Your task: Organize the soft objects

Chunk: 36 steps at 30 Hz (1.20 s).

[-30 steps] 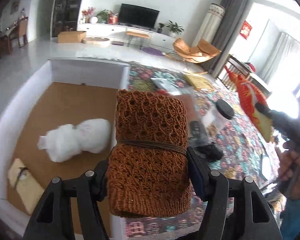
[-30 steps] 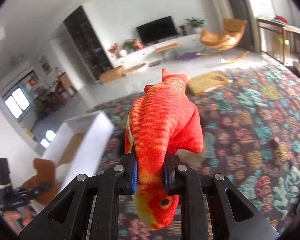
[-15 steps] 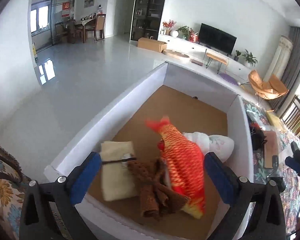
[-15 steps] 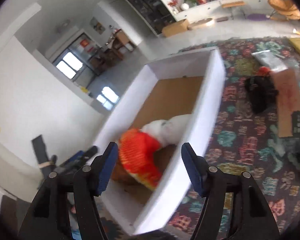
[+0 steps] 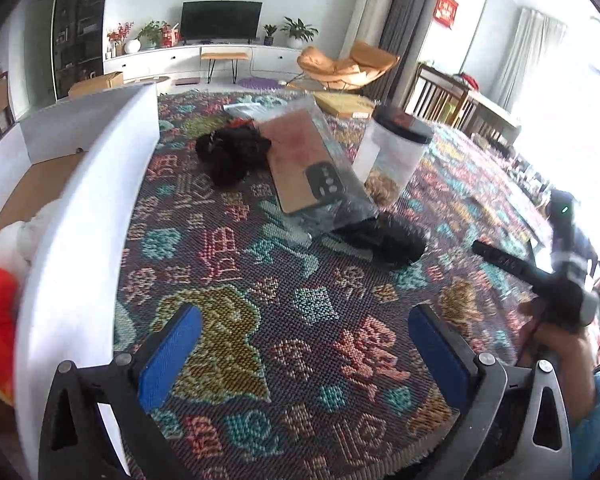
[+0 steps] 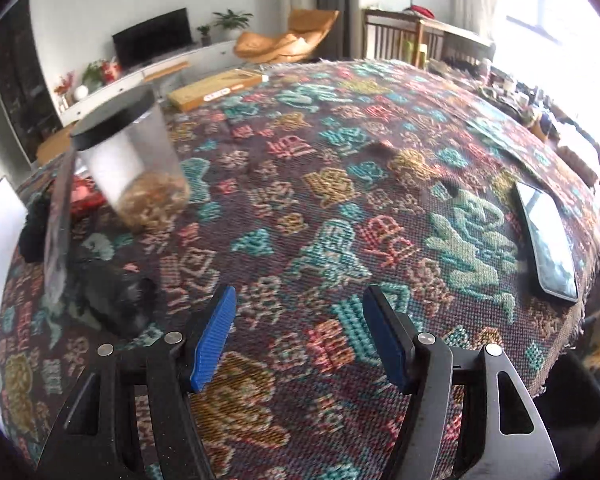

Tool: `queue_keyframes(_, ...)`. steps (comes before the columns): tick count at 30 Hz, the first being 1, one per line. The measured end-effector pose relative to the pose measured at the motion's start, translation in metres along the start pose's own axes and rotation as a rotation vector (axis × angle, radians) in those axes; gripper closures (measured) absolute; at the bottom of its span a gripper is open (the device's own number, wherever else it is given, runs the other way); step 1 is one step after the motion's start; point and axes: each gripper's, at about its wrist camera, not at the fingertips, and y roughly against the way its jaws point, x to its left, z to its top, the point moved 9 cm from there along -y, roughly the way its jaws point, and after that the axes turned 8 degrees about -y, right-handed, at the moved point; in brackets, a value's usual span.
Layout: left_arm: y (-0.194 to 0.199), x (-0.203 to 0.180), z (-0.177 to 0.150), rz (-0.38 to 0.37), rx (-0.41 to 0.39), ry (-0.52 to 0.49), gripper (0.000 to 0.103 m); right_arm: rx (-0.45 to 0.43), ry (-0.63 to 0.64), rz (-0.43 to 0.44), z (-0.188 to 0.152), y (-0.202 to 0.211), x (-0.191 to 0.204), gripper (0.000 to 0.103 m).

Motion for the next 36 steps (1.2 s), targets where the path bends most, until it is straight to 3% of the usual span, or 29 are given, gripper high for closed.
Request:
queue_keyframes(4,-0.051,0.016,-0.003,0.099,0.057,-0.012,0.001,0.017,0.043,-0.021,0.011,-0.024,-0.004,0.034)
queue_keyframes(7,-0.069,0.03,0.002,0.12,0.056,0.002,0.001,0.065,0.021,-0.01,0.01,-0.043,-0.006,0.03)
queue_keyframes(11,-0.089,0.04,-0.002,0.133,0.081,-0.002,0.0,0.017,0.029,0.001,0.003,-0.038,-0.006,0.023)
queue_keyframes(15,-0.092,0.038,0.0,0.169,0.089,-0.039,0.0,0.021,0.043,-0.008,0.001,-0.038,-0.005,0.021)
queue_keyframes(36,-0.094,0.038,-0.001,0.171,0.089,-0.039,0.0,0.023,0.044,-0.009,-0.001,-0.039,-0.004,0.02)
